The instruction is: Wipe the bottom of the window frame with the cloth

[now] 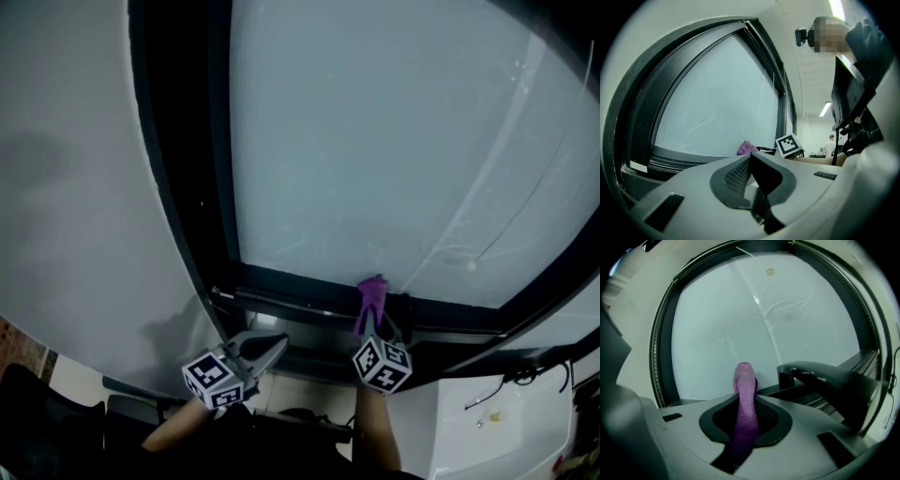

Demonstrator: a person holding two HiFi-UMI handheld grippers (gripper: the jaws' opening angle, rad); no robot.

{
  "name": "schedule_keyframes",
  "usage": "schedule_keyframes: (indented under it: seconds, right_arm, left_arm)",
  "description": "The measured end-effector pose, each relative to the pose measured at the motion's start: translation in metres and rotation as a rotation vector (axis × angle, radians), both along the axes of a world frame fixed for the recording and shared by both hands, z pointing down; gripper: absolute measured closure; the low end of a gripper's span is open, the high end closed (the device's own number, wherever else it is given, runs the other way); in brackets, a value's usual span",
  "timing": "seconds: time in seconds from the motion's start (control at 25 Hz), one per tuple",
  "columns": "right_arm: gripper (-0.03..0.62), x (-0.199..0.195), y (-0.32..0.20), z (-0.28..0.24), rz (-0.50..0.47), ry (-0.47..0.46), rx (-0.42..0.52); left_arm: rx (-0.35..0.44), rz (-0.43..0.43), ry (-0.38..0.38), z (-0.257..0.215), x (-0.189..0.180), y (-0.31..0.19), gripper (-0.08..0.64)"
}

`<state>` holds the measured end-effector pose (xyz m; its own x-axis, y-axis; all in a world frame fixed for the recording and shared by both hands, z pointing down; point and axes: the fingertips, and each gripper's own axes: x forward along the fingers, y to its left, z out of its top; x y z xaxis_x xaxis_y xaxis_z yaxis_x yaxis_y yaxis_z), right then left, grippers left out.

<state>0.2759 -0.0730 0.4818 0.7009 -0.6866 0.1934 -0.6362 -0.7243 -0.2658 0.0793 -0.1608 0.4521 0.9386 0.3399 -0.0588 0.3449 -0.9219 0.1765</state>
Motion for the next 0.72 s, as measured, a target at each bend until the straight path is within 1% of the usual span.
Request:
schedule_keyframes:
  seconds: [0.12,0.16,0.32,0.52,0.6,0.72]
  right_arm:
    - [0.523,0.002,0.007,0.002,0.01,-0.086,0.127]
    - [0.525,0.003,0.009,0.002,0.009,-0.102,0.151]
    - [0.523,0.003,0.014,0.002,0.008,-0.116,0.182]
    - [0.525,0.005,0.029,0.004,0.037,-0.189,0.315]
    - [0.525,0.007,0.035,0.005,0.043,-0.204,0.324]
    - [0.525,0.012,0.048,0.01,0.048,-0.204,0.309]
  left_arm:
    - [-0.003,0.005,-0.005,0.0,0.002,0.003,0.568]
    - [-0.003,0.008,-0.006,0.0,0.003,0.004,0.568]
    - [0.001,0.018,-0.006,0.0,0.008,0.012,0.568]
    - [0.012,0.031,-0.011,0.002,0.013,0.023,0.568]
    - [0.013,0.03,-0.014,0.002,0.015,0.027,0.568]
    - [0.025,0.038,-0.014,0.002,0.018,0.035,0.568]
